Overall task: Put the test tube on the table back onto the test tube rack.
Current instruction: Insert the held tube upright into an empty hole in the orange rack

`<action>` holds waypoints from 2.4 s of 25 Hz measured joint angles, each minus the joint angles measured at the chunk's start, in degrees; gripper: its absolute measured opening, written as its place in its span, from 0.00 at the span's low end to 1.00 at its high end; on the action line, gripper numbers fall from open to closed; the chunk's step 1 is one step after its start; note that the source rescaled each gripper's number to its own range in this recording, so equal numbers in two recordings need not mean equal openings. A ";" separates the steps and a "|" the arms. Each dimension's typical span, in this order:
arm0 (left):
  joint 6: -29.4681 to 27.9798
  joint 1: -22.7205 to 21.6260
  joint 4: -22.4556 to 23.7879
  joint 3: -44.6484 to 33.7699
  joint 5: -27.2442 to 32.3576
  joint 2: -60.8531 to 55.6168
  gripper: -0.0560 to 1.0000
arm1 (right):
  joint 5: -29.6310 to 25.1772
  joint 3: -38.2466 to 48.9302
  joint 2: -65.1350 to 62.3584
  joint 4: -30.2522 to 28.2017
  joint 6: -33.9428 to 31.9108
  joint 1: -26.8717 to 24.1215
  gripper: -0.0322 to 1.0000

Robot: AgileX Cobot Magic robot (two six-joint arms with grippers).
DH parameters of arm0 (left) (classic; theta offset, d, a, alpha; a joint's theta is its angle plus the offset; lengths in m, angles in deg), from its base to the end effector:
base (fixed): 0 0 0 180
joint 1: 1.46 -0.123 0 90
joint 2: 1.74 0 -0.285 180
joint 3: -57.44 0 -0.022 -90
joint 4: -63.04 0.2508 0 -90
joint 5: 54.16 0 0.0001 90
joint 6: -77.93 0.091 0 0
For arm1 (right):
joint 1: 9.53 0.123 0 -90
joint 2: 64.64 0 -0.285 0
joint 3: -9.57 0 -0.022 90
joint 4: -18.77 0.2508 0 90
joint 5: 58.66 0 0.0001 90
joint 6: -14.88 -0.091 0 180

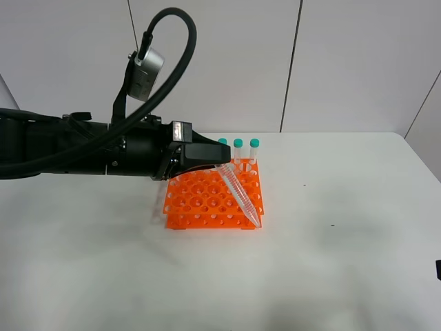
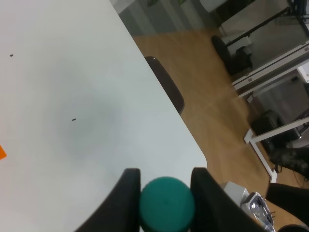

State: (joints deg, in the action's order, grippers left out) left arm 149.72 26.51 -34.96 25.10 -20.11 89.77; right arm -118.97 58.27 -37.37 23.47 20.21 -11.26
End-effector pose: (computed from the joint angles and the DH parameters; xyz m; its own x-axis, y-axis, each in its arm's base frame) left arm 0.2365 -0.1828 0.2504 -0.7556 -0.0387 -0.6538 0.5291 0.5522 -0.6442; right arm 0.0476 0.0050 0.2701 -0.7194 -0.0305 -0.6939 -0.0568 0.9983 0.0151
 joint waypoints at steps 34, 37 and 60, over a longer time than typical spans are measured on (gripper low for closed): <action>0.00 0.00 0.06 0.00 -0.31 0.00 0.06 | 1.13 0.18 -19.70 -0.05 -0.46 3.99 1.00; 0.00 0.00 0.06 0.00 -0.31 0.00 0.06 | 1.13 0.18 -19.70 -0.02 -0.46 3.93 1.00; -0.18 0.00 0.87 0.50 -3.10 -14.63 0.06 | 1.13 0.18 -19.70 0.21 -0.46 3.12 1.00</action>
State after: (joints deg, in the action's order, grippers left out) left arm 149.53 26.51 -34.09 25.60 -23.21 75.14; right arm -117.84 58.45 -57.06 23.68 19.75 -8.14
